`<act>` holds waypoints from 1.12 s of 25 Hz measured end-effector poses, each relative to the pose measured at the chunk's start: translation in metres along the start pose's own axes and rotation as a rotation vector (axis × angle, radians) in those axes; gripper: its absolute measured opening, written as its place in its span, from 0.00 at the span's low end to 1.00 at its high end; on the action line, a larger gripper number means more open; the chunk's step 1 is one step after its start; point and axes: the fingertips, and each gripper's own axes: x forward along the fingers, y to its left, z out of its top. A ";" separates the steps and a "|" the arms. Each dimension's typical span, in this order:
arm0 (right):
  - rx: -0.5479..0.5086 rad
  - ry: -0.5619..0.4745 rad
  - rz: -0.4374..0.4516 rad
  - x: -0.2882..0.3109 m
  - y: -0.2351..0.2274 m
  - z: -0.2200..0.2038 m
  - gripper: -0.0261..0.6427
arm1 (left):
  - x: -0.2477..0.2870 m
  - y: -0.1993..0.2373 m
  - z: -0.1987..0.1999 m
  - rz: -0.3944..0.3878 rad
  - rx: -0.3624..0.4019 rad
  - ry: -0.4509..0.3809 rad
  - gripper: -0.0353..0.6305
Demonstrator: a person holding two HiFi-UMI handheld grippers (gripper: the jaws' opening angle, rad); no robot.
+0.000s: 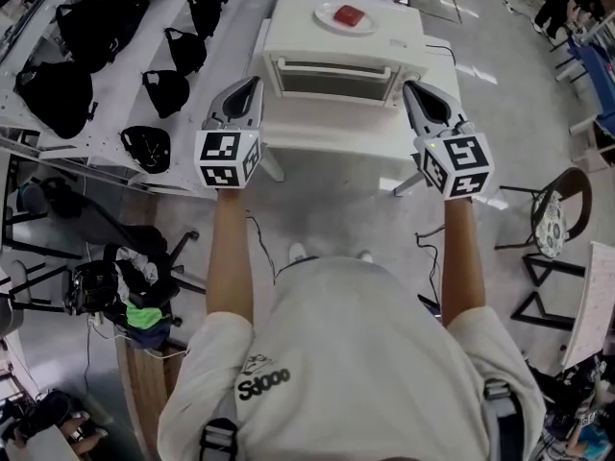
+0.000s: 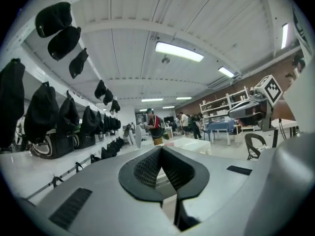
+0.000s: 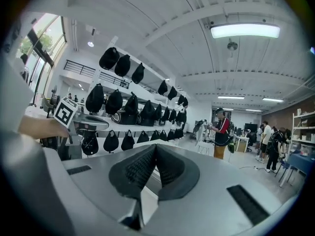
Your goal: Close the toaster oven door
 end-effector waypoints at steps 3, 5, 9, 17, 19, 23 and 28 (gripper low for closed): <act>-0.027 -0.025 0.015 -0.002 0.006 0.013 0.05 | -0.014 -0.005 0.024 0.000 0.034 -0.040 0.08; -0.040 -0.040 0.024 -0.003 0.011 0.020 0.05 | -0.021 -0.008 0.035 -0.009 0.051 -0.049 0.08; -0.054 -0.058 0.029 -0.004 0.017 0.029 0.05 | -0.031 -0.017 0.053 -0.030 0.088 -0.063 0.08; -0.051 -0.054 0.039 -0.003 0.025 0.034 0.05 | -0.036 -0.025 0.064 -0.056 0.116 -0.075 0.08; -0.048 -0.050 0.036 -0.003 0.024 0.032 0.05 | -0.035 -0.028 0.064 -0.062 0.120 -0.072 0.08; -0.043 -0.044 0.030 -0.003 0.022 0.027 0.05 | -0.033 -0.030 0.062 -0.072 0.121 -0.065 0.08; -0.041 -0.039 0.022 0.000 0.022 0.026 0.05 | -0.031 -0.028 0.059 -0.080 0.118 -0.061 0.08</act>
